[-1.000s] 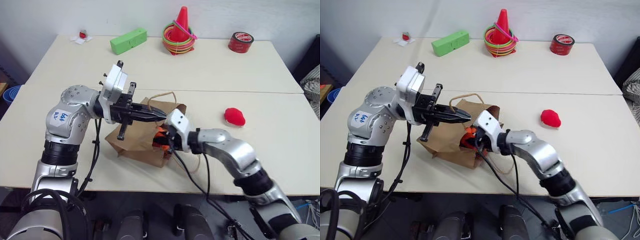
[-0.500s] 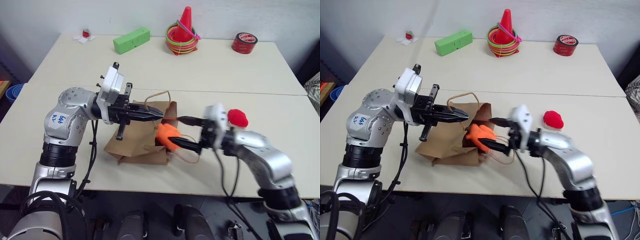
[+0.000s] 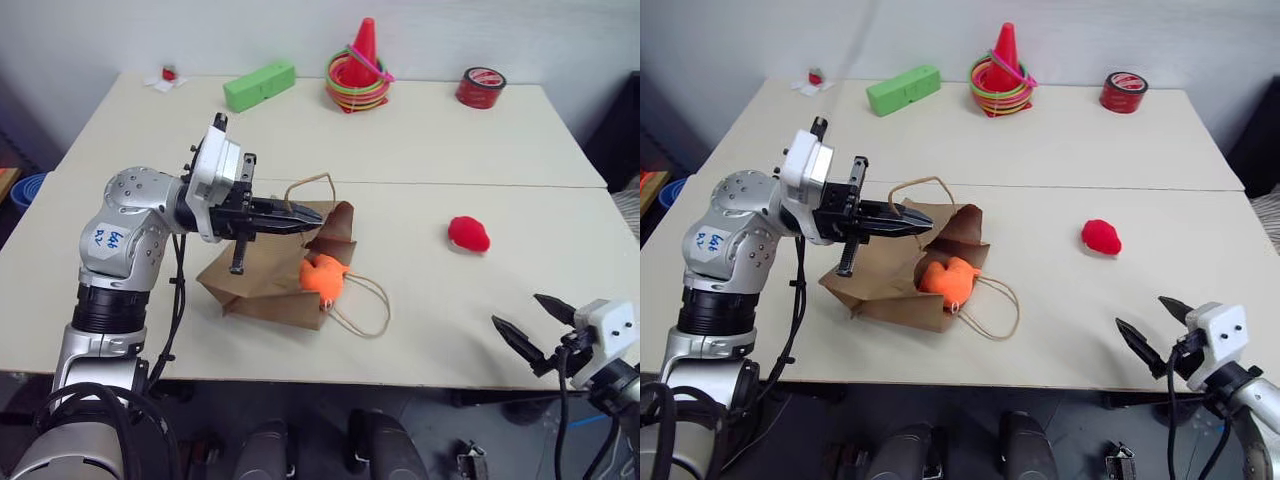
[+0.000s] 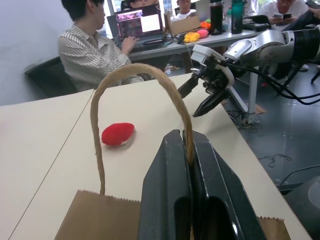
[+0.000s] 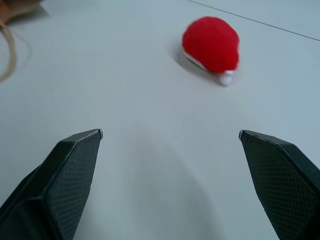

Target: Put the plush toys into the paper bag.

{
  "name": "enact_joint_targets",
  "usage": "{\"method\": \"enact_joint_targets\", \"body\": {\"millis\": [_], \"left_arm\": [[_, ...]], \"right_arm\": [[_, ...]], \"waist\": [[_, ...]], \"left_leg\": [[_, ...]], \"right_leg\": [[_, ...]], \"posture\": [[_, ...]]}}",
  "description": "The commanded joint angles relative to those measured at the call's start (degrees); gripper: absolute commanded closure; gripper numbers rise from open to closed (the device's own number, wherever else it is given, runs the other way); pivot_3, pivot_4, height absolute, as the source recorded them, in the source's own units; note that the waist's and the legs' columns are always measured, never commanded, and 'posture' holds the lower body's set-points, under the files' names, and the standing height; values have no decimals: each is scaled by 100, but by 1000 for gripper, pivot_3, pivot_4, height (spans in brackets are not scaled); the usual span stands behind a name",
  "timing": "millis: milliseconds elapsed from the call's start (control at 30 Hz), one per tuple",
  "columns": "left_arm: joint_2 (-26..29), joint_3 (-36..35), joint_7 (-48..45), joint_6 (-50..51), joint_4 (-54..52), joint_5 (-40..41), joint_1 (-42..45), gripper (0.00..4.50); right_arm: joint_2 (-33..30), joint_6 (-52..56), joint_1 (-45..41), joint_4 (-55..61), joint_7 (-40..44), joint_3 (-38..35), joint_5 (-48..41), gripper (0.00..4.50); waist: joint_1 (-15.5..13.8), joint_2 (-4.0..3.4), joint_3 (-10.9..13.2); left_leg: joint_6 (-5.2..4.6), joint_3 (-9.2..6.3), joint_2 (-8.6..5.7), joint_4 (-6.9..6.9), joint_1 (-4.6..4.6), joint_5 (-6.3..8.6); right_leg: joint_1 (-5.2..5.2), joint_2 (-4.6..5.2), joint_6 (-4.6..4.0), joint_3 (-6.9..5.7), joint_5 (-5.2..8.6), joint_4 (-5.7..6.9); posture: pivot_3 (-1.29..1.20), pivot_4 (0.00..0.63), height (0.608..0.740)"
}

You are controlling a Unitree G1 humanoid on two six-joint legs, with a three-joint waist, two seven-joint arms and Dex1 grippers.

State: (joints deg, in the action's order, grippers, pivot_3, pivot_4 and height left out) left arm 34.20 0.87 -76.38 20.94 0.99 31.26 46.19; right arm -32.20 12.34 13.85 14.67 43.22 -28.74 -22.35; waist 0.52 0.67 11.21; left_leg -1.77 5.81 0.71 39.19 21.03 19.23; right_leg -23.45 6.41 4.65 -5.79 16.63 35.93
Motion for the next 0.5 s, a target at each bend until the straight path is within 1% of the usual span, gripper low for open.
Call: {"method": "enact_joint_targets", "body": {"millis": [33, 100, 200, 267, 367, 400, 433, 467, 500], "left_arm": [[83, -2, -79, -124, -51, -53, 75, 4500], [111, 58, -122, -167, -27, -125, 67, 4500], [144, 93, -171, -179, -8, -183, 50, 4500], [172, 102, -190, -179, 9, -207, 51, 4500], [239, 91, -224, -170, 48, -243, 51, 4500], [265, 82, -229, -165, 55, -247, 47, 4500], [297, 69, -233, -153, 54, -243, 41, 4500], [322, 59, -236, -144, 49, -237, 34, 4500], [348, 49, -232, -124, 39, -228, 27, 4500]], "right_arm": [[-181, -35, -750, -212, -348, 307, 267, 25], [-328, 6, -1525, -674, -468, 656, 533, 25], [-532, 192, -2681, -1631, -406, 1231, 838, 25], [-607, 70, -3310, -2323, -330, 1555, 1062, 25], [-634, 216, -4214, -3498, -252, 2016, 1374, 25], [-639, 180, -4438, -3848, -176, 2150, 1457, 397], [-649, 122, -4642, -4185, -159, 2252, 1548, 613], [-674, 121, -4787, -4439, -109, 2331, 1602, 933], [-698, 112, -4896, -4630, -17, 2395, 1627, 1354]], "waist": [[35, -2, 0], [87, -6, 2], [97, -9, 3], [91, -11, 3], [57, -11, 4], [55, -11, 4], [41, -11, 4], [26, -11, 4], [14, -11, 4]], "left_leg": [[4, -3, 2, 0, -1, -1], [14, -5, 8, -1, 1, -6], [15, -8, 7, -2, 7, -6], [15, -16, 9, -2, 17, -7], [15, -26, 7, -7, 33, -7], [13, -26, 6, -5, 35, -6], [10, -26, 2, -4, 39, -6], [7, -28, 0, -4, 42, -5], [6, -28, 1, -2, 43, -4]], "right_leg": [[-1, 0, -4, 4, 2, 3], [-6, -3, -10, 2, 5, 6], [-12, -2, -16, -2, 9, 7], [-14, -6, -18, -11, 10, 11], [-16, -6, -18, -23, 10, 9], [-15, -6, -18, -25, 10, 6], [-16, -5, -16, -26, 9, 5], [-17, -2, -16, -28, 9, 4], [-16, -1, -16, -30, 9, 3]], "posture": [[0, 150, 740], [0, 150, 740], [0, 150, 740], [0, 150, 740], [0, 150, 740], [0, 150, 740], [0, 150, 740], [0, 150, 740], [0, 150, 740]]}}
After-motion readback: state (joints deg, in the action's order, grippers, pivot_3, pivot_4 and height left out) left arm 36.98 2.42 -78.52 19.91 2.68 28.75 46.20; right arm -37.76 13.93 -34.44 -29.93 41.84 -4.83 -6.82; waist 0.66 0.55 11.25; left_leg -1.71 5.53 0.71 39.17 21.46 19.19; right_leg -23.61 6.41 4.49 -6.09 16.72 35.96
